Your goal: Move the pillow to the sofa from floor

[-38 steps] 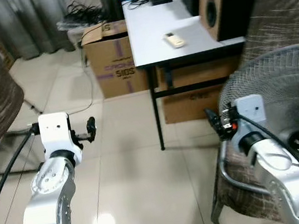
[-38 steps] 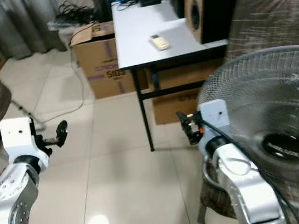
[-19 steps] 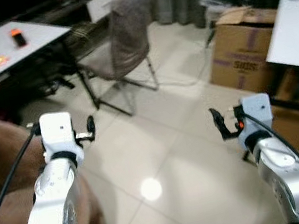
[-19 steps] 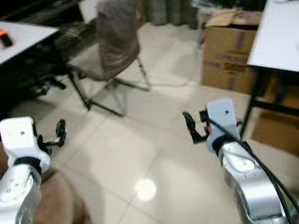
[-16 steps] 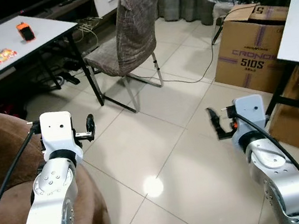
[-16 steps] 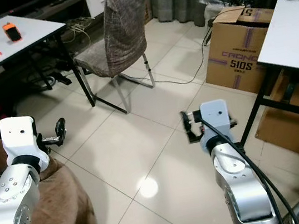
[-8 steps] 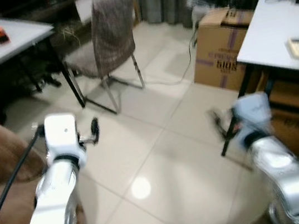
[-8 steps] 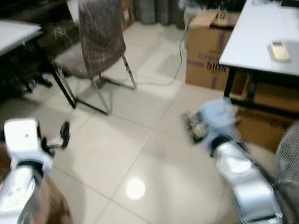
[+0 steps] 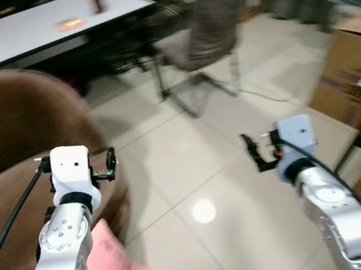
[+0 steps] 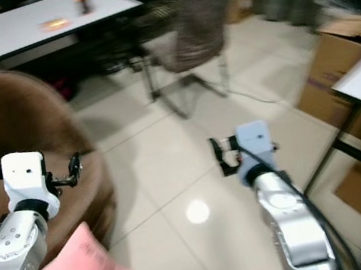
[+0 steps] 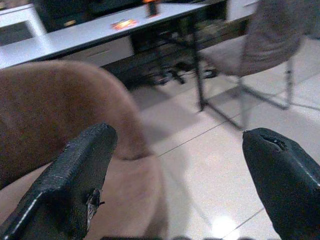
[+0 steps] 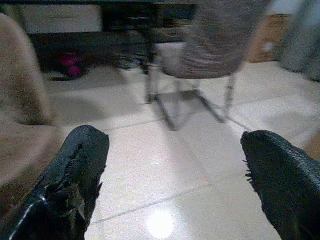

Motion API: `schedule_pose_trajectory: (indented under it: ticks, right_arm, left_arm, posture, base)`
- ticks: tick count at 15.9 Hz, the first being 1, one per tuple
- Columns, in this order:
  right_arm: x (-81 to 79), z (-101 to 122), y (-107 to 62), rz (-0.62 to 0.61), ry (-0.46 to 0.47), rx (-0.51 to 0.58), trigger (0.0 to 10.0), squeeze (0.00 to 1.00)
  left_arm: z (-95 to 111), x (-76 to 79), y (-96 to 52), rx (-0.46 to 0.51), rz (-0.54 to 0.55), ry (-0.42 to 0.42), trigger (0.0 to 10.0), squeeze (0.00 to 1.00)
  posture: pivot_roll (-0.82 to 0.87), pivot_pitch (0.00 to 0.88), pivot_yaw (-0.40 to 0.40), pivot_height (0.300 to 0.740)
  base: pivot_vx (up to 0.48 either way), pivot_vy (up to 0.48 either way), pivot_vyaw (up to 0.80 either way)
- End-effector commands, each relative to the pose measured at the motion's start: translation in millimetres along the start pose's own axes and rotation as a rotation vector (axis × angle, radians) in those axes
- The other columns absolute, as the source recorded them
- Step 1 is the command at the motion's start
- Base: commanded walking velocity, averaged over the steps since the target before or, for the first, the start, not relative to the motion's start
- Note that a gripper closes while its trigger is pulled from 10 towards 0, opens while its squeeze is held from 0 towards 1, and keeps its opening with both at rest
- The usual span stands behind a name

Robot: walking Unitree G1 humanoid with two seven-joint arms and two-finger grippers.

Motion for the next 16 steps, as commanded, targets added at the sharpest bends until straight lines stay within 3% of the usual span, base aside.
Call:
schedule_pose_trajectory:
  ticks: [1, 7, 12, 16]
  right_arm:
    - [2.4, 1.4, 0.8, 0.002, 0.018, -0.005, 10.0, 0.00]
    - [5.7, 3.4, 2.6, -0.038, 0.017, 0.004, 10.0, 0.00]
    - [2.5, 0.1, 3.1, -0.023, 0.003, -0.008, 10.0, 0.00]
    - [-0.3, -0.5, 3.9, -0.006, -0.011, -0.015, 10.0, 0.00]
  left_arm:
    - [4.0, -2.8, 2.1, 0.011, 0.011, 0.014, 10.0, 0.00]
    - [7.2, -2.7, 5.4, 0.027, 0.011, 0.027, 10.0, 0.00]
    - [12.2, 0.1, 4.4, 0.057, -0.013, -0.034, 10.0, 0.00]
    - [11.4, 1.3, 3.9, 0.059, -0.032, -0.037, 10.0, 0.00]
  posture:
    - [-0.07, 0.000, 0.054, 0.740]
    - [-0.08, 0.000, 0.060, 0.740]
    - [-0.08, 0.000, 0.063, 0.740]
    - [-0.08, 0.000, 0.061, 0.740]
  base:
    - [0.000, 0.000, 0.80]
    - [0.000, 0.000, 0.80]
    - [0.000, 0.000, 0.80]
    - [0.060, 0.000, 0.66]
Point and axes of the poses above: a point about 5 cm out from each wrist's last joint towards the gripper, its own y axis pointing out of the wrist towards the gripper, its own z axis along the axis of the wrist's last joint, x = y × z, the point moved 2 cm from there along y, pointing out of the wrist towards the gripper, and after that the axes turned 12 degrees about y, right-handed, at the moved point
